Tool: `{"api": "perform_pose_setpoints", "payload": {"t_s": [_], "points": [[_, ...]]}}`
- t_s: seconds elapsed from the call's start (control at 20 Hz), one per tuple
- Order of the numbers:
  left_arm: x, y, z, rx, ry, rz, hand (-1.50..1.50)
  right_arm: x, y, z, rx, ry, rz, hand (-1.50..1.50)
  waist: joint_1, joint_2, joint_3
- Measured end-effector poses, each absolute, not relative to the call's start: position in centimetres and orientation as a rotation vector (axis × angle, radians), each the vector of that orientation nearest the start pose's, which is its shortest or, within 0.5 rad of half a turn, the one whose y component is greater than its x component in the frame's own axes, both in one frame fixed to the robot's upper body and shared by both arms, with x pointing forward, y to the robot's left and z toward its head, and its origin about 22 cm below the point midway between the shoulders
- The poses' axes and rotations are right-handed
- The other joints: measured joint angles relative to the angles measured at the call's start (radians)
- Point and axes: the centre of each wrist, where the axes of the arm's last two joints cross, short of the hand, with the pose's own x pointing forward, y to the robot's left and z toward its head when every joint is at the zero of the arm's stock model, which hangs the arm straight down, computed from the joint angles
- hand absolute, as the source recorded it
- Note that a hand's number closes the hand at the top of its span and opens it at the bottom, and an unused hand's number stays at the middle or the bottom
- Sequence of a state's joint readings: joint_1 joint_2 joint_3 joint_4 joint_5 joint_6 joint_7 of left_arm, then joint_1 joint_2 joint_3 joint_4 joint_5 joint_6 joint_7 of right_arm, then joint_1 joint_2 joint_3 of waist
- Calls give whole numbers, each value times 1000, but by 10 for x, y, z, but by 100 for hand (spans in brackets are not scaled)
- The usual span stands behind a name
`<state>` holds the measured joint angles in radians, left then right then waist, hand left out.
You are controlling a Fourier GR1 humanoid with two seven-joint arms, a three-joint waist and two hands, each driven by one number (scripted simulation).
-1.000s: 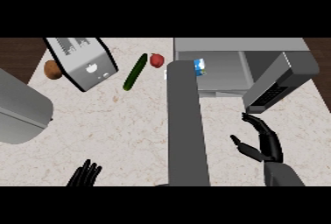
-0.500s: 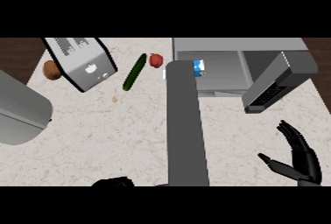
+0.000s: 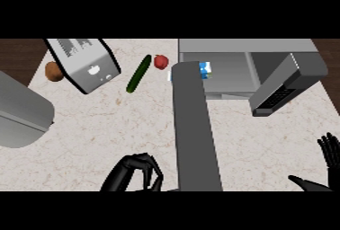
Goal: Pick up the milk, place it into the microwave and close the microwave
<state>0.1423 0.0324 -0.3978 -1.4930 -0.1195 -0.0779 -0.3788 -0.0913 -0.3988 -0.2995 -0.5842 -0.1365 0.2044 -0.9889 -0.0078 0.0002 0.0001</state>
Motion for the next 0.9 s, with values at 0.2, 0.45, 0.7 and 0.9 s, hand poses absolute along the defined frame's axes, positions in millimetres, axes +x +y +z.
{"api": "perform_pose_setpoints", "payload": {"t_s": [0.2, 0.45, 0.7, 0.9], "points": [[209, 138, -50, -360, -1632, -563, 150, 163, -438, -119, -307, -1753, -91, -150, -10, 1, 1], [220, 108, -62, -438, -1470, -754, 150, 162, -444, -113, -292, -1764, -89, -150, -19, 3, 1], [222, 79, -73, -494, -1401, -873, 150, 164, -448, -107, -280, -1779, -77, -150, -25, 4, 1], [223, 62, -75, -504, -1417, -926, 150, 171, -450, -99, -250, -1810, -55, -150, -37, 6, 0]]}}
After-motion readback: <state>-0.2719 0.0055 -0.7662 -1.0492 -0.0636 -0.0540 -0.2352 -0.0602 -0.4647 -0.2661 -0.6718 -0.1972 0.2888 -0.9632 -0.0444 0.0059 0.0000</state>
